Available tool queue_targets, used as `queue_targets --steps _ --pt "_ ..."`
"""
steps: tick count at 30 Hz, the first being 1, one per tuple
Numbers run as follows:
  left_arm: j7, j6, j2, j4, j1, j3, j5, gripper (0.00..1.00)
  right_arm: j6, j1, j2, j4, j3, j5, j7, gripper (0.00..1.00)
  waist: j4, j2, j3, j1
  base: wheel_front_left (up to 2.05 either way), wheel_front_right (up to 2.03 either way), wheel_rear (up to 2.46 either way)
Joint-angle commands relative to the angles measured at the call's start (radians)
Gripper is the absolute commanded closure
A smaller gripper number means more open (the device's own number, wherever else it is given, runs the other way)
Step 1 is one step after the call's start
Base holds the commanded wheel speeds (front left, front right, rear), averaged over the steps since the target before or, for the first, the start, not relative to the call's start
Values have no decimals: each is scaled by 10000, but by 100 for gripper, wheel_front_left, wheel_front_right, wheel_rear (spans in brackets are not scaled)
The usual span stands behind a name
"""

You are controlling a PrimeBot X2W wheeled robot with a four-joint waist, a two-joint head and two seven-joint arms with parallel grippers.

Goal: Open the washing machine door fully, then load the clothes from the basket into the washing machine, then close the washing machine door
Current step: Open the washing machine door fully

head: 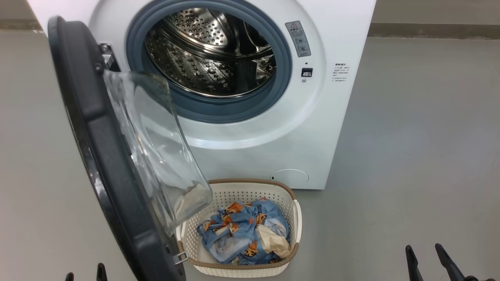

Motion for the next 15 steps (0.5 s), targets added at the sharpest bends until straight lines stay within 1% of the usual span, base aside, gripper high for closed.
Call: queue_targets --steps 1,8,9,10,11,15 --pt "-65 -49 120 -247 -96 310 93 0 17 -121 -111 -148 170 -117 -120 0 51 0 -11 0 0 0 0" --pt "-65 -18 120 -368 -115 230 173 0 17 -106 -61 -35 125 -111 -120 0 159 0 -15 0 0 0 0" --pt "-65 -36 120 -392 -111 216 191 29 17 -105 -54 -26 124 -111 -120 0 167 0 -21 0 0 0 0" --pt "-65 -71 120 -415 -95 187 259 79 17 -105 -47 -19 126 -107 -120 0 173 0 -25 0 0 0 0" --pt "-65 -85 120 -442 -80 159 312 100 17 -106 -42 -17 122 -102 -120 0 184 0 -26 0 0 0 0" --pt "-65 -60 120 -598 -86 77 303 100 17 -118 -25 -8 82 -92 -120 0 241 0 -13 0 0 0 0"
